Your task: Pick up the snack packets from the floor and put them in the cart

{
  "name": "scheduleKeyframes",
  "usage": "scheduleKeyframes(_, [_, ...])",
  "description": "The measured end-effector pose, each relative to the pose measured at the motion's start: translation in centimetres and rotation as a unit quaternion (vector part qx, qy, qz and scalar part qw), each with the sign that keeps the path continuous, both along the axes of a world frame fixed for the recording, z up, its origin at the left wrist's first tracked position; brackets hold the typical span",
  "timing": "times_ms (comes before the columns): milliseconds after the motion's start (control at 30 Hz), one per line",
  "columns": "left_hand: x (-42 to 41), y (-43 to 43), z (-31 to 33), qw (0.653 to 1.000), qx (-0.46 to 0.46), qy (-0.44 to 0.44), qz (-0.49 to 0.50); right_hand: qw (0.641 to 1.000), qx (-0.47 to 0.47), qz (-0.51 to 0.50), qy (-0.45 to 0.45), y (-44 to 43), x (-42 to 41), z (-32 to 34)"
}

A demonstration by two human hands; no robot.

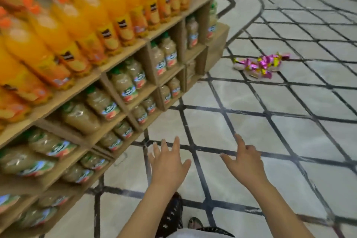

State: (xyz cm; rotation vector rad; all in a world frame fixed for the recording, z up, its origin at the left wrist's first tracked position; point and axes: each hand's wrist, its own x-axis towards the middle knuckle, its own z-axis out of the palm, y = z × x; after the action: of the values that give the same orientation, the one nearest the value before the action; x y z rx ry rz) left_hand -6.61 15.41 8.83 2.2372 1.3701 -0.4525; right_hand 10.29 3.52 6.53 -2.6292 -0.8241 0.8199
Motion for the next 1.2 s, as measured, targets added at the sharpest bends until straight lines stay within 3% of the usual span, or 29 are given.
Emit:
scheduleKeyframes(533, [18.0,21.0,1.2,0.98,0.016,-0.028,-0.199,0.985,-0.007,-0.174,-0.012,13.8,11.7,0.5])
scheduleKeyframes(800, [27.0,26.4,-0.5,0.965,0.013,-0.025,-0.261,0.971,-0.024,-0.239,0.007,16.9,17.1,-0.2])
scheduleKeyframes(1033, [38.8,28.5,-2.0,0.962,0.006,-0.016,-0.273,0.958,-0.035,-0.285,0.032,18.0,28.5,-2.5])
scheduleKeyframes(1200, [48.2,30.4,-1.9,0.967,0.018,-0.006,-0.254,0.964,-0.023,-0.261,0.034,20.2,39.0,-2.3])
